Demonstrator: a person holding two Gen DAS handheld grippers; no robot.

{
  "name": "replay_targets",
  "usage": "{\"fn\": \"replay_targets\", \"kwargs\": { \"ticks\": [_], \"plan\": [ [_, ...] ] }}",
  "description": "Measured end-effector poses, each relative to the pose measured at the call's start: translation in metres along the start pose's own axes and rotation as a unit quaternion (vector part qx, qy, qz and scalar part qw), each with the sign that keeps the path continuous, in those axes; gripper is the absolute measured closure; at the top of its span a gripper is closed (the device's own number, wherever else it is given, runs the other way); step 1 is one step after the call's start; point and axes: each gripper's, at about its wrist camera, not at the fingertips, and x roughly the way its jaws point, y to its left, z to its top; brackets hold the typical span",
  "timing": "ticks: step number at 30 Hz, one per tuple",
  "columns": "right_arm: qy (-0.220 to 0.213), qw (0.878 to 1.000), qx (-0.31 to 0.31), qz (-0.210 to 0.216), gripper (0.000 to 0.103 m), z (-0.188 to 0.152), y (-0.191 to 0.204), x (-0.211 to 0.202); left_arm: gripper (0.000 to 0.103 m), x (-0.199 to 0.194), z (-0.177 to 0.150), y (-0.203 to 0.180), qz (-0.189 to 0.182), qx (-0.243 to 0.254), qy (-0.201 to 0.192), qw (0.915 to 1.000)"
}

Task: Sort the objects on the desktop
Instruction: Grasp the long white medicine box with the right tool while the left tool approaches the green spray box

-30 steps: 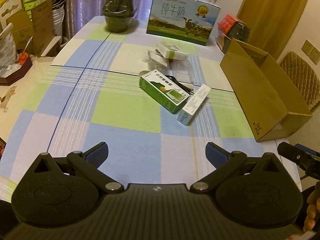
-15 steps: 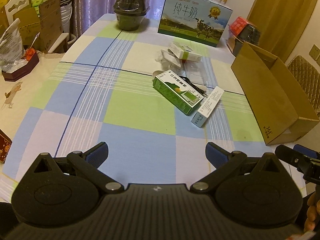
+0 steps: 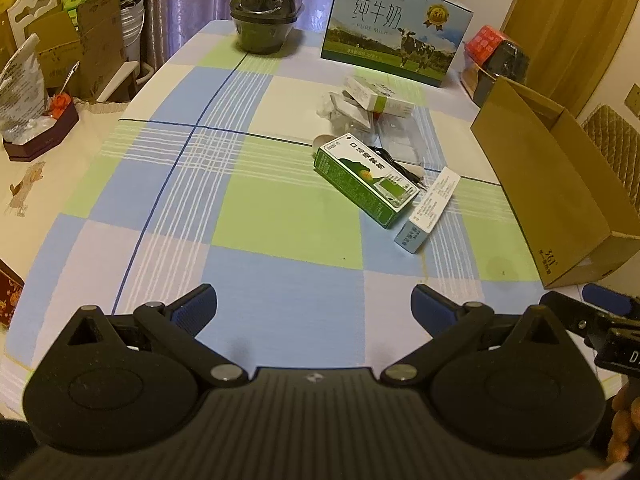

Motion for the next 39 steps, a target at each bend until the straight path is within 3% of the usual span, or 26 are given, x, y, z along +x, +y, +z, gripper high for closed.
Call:
{"fn": "replay_targets", "kwargs": {
  "ticks": [17,19,26,32,39],
  "plan": [
    [0.016,1.0,-0.018,0.012,0.004,0.03,0.024,0.079,0.001,0.057,0.038,0.009,0.017,0.047,0.004,0.9987],
    [0.019,1.0,-0.016,0.011,0.012,0.032,0.024,0.088,0.001,0.065,0.045,0.01,0.019,0.06,0.002,0.998],
    [0.039,0.999,-0.021,0.006,0.021,0.037,0.023,0.126,0.002,0.095,0.062,0.014,0.016,0.079,-0.013,0.9966],
    [0.044,0.999,-0.015,0.009,0.029,0.038,0.024,0.149,0.002,0.116,0.058,0.021,-0.007,0.071,-0.002,0.9975],
    [0.046,0.998,-0.034,0.0,0.049,0.038,0.025,0.159,0.002,0.122,0.055,0.025,-0.019,0.053,0.004,0.9984]
  ]
}}
